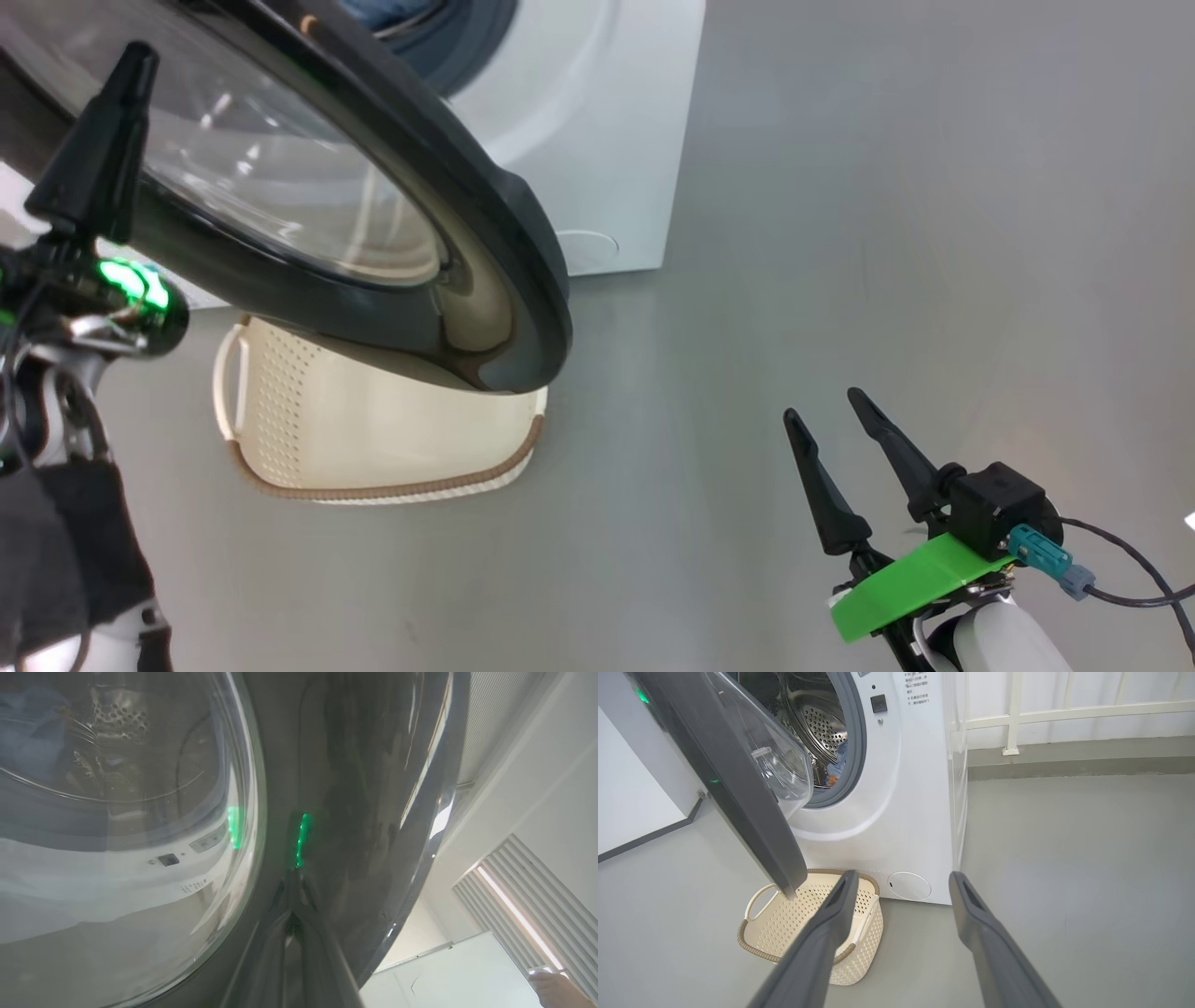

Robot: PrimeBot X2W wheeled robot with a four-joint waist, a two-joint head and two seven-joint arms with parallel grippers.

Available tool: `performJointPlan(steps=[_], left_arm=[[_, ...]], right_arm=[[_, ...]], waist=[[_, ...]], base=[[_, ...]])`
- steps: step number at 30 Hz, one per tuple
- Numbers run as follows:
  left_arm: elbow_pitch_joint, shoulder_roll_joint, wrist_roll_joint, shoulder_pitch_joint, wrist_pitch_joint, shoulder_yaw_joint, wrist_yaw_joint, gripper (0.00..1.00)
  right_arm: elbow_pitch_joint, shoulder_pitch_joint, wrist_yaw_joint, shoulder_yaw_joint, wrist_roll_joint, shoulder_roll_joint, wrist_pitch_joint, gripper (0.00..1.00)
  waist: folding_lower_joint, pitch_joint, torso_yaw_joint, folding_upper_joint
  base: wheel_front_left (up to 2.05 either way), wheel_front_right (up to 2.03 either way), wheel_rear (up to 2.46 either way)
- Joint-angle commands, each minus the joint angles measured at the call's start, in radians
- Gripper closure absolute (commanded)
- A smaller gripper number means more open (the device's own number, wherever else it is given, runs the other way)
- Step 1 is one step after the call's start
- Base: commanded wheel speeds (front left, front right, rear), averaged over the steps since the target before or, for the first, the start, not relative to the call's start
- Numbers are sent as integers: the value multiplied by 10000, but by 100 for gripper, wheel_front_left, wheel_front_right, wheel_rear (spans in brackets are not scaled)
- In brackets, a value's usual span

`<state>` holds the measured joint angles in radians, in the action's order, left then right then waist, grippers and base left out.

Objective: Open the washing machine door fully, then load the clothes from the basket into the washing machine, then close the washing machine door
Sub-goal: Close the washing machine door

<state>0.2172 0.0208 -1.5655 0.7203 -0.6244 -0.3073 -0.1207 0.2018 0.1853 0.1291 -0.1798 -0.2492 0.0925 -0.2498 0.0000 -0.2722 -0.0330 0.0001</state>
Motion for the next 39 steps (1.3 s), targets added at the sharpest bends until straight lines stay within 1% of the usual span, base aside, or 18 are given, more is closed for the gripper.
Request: performJointPlan(steps=[1,7,10,11,12,13,15,18,20,21,22,25,28,29,30,32,34,39], left_arm=[[-444,424,221,-259,137,-285,-97,100],[-985,393,248,-946,582,-486,-98,100],[-1357,377,348,-1291,991,-650,-99,100],[-1548,372,456,-1406,1201,-704,-99,83],[-1704,366,501,-1535,1320,-694,-99,35],[-1898,386,679,-1690,1443,-649,-99,0],[-2259,418,1061,-2002,1802,-569,-99,0],[-2888,604,1808,-2478,2622,-421,-99,0],[-3314,993,2749,-2879,3377,-76,-99,0],[-3314,993,2749,-2879,3377,-76,-99,0],[-3485,1165,3147,-3104,3789,202,-99,0],[-3694,2014,4880,-3840,5558,1137,-99,0],[-3350,2831,6667,-4471,7616,2094,-99,0],[-3126,3043,7256,-4639,8192,2287,-99,0],[-2888,3234,7880,-4785,8502,2482,-99,0],[-2539,3246,8776,-4937,8777,2482,-98,0],[-2361,3134,9651,-5079,8843,2337,-33,0],[-2786,2529,11701,-5516,8858,1724,194,0]], right_arm=[[-189,-98,16,-203,2,-65,-120,0],[-100,-368,16,-229,-66,-64,-120,0],[-76,-461,16,-268,-103,-71,-120,0],[-74,-487,16,-282,-111,-72,-120,0],[-72,-516,16,-284,-116,-71,-120,0],[-71,-551,16,-283,-121,-71,-120,0],[-70,-605,16,-290,-123,-66,-120,0],[-72,-672,16,-285,-131,-43,-120,0],[-91,-708,16,-269,-137,-31,-120,0],[-91,-708,16,-269,-137,-31,-120,0],[-102,-724,16,-259,-139,-25,-120,0],[-123,-748,16,-245,-145,-4,-120,0],[-150,-773,16,-220,-111,2,-120,0],[-160,-784,16,-210,-104,0,-120,0],[-168,-793,16,-205,-94,-1,-120,0],[-187,-812,16,-189,-79,1,-120,0],[-212,-831,16,-170,-61,3,-120,0],[-326,-879,16,-127,-9,-7,-120,0]], waist=[[0,309,229,-1],[0,968,591,-1],[0,1185,674,-1],[0,1229,689,-1],[0,1286,713,-1],[0,1330,732,-1],[0,1396,753,-1],[0,1477,762,-1],[0,1492,758,-1],[0,1492,758,-1],[0,1498,757,-1],[0,1492,736,-1],[0,1501,718,-1],[0,1505,715,-1],[0,1508,707,-1],[0,1517,700,-1],[0,1523,695,-1],[0,1519,671,-1]], base=[[0,0,0],[0,0,0],[0,0,0],[0,0,0],[0,0,0],[0,0,0],[0,0,0],[0,0,0],[0,0,0],[0,0,0],[0,0,0],[0,0,0],[0,0,0],[0,0,0],[0,0,0],[0,0,0],[0,0,0],[0,0,0]])
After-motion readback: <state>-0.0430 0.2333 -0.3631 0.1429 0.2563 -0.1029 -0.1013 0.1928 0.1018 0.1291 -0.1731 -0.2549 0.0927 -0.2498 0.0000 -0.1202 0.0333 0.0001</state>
